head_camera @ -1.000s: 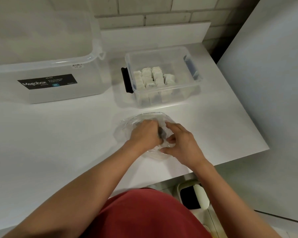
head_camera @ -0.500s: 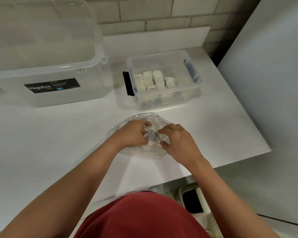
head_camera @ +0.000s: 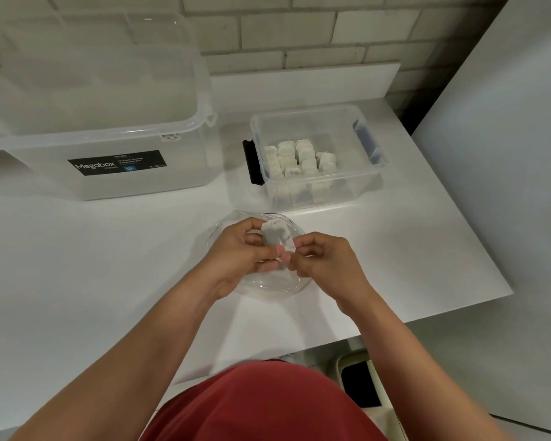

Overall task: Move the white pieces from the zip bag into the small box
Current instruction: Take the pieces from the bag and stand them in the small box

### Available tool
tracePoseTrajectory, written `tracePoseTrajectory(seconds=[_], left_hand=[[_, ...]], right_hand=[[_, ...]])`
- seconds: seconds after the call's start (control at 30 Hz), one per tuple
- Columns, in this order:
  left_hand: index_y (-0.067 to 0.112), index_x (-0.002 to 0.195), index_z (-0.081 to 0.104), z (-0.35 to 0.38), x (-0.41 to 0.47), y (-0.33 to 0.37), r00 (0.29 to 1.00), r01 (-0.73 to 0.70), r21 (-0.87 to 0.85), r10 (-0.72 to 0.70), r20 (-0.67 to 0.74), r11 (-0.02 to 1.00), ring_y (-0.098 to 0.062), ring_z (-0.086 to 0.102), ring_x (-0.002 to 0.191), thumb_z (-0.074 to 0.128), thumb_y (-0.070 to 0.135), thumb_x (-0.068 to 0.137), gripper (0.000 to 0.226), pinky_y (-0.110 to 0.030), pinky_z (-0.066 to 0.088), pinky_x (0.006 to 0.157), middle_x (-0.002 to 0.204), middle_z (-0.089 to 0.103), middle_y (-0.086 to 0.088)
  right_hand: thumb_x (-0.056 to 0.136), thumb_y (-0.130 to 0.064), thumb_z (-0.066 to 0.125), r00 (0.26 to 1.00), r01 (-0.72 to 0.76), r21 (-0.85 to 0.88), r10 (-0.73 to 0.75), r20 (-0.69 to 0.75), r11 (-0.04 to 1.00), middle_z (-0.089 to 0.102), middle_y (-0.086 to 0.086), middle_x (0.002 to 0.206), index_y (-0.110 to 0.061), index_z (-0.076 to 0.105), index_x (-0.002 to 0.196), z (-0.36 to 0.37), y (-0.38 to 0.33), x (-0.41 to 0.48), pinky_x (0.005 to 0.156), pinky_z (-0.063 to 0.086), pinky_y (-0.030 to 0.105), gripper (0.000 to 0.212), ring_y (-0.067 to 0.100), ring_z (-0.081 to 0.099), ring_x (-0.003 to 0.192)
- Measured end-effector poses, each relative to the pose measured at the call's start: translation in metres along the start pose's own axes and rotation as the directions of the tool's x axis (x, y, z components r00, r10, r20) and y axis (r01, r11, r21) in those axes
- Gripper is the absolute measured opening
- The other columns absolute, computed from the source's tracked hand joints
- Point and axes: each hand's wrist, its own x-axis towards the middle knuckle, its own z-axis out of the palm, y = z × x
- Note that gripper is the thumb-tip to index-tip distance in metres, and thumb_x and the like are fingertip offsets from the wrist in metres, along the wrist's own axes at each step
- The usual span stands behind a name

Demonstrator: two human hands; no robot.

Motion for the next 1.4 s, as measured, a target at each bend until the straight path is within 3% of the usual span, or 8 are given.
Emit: tracePoseTrajectory(seconds=[0.2,0.37,0.57,0.73,0.97,1.07,1.3,1.4], left_hand=[[0.005,0.119,0.071,-0.007,0.0,0.002,0.996,0.04,-0.15,-0.027,0.088,0.988,-0.031,0.075,0.1,0.065,0.01,0.098,0.023,-0.039,0.059,0.094,0.115,0.075,-0.018],[0.003,0.115,0.072,-0.011,-0.002,0.004,0.996,0.027,-0.161,-0.012,0.092,0.987,-0.033,0.075,0.102,0.062,0.01,0.1,0.02,-0.034,0.061,0.089,0.112,0.077,-0.014],[0.007,0.103,0.074,-0.023,-0.007,0.005,0.992,-0.119,0.194,0.126,-0.025,0.974,-0.016,0.069,0.073,0.07,0.008,0.095,0.009,-0.037,0.063,0.086,0.078,0.073,-0.003],[0.033,0.108,0.074,-0.031,-0.007,0.008,0.902,-0.295,0.635,0.427,-0.06,0.714,-0.004,0.074,0.086,0.076,0.025,0.09,0.02,-0.022,0.055,0.088,0.094,0.076,0.011],[0.038,0.102,0.075,-0.029,-0.009,0.015,0.881,-0.375,0.584,0.474,-0.019,0.72,0.0,0.074,0.09,0.073,0.015,0.092,0.025,-0.015,0.054,0.085,0.093,0.078,0.018],[0.044,0.098,0.073,-0.028,-0.008,0.017,0.889,-0.372,0.578,0.458,-0.003,0.726,0.0,0.074,0.088,0.072,0.013,0.093,0.031,-0.015,0.053,0.084,0.093,0.077,0.019],[0.029,0.108,0.078,-0.026,-0.007,0.015,0.92,-0.357,0.462,0.391,0.023,0.812,-0.014,0.076,0.093,0.071,0.01,0.093,0.026,-0.041,0.058,0.097,0.101,0.078,0.006],[0.042,0.104,0.078,-0.024,-0.009,0.014,0.92,-0.369,0.487,0.387,0.067,0.792,-0.012,0.075,0.091,0.071,0.008,0.09,0.037,-0.042,0.058,0.097,0.099,0.077,0.012]], right_hand=[[0.087,-0.011,0.08,0.995,0.004,0.072,0.003,-0.098,0.997,0.078,0.012,0.078,-0.01,0.077,0.089,0.004,-0.006,-0.006,0.075,0.064,0.034,0.004,0.033,0.076,0.084],[0.089,-0.004,0.074,0.985,0.054,0.133,-0.031,-0.168,0.99,0.078,0.011,0.085,-0.016,0.076,0.083,-0.001,-0.012,-0.007,0.079,0.065,0.04,0.013,0.032,0.075,0.09],[0.099,-0.003,0.063,0.984,0.168,0.035,-0.165,-0.07,0.985,0.074,0.004,0.101,-0.014,0.078,0.1,-0.017,-0.032,-0.006,0.071,0.065,0.035,0.019,0.018,0.078,0.083],[0.092,-0.01,0.075,0.944,0.327,-0.34,-0.322,0.075,0.882,0.07,-0.009,0.092,-0.027,0.076,0.113,-0.022,-0.04,0.001,0.076,0.062,0.03,0.027,0.013,0.076,0.075],[0.088,-0.004,0.075,0.831,0.53,-0.503,-0.538,0.144,0.683,0.079,-0.011,0.095,-0.023,0.081,0.104,-0.011,-0.049,0.002,0.082,0.053,0.007,0.026,0.0,0.072,0.09],[0.087,-0.004,0.077,0.789,0.569,-0.54,-0.597,0.145,0.62,0.078,-0.009,0.095,-0.022,0.083,0.097,-0.012,-0.051,0.007,0.082,0.056,0.015,0.021,0.005,0.072,0.087],[0.084,-0.014,0.084,0.84,0.515,-0.47,-0.531,0.11,0.717,0.077,-0.013,0.089,-0.025,0.083,0.098,-0.014,-0.053,0.012,0.077,0.052,0.01,0.018,0.003,0.073,0.081],[0.083,-0.017,0.085,0.876,0.45,-0.458,-0.479,0.06,0.766,0.077,-0.013,0.085,-0.027,0.081,0.103,-0.014,-0.051,0.013,0.076,0.051,0.009,0.023,0.001,0.073,0.078]])
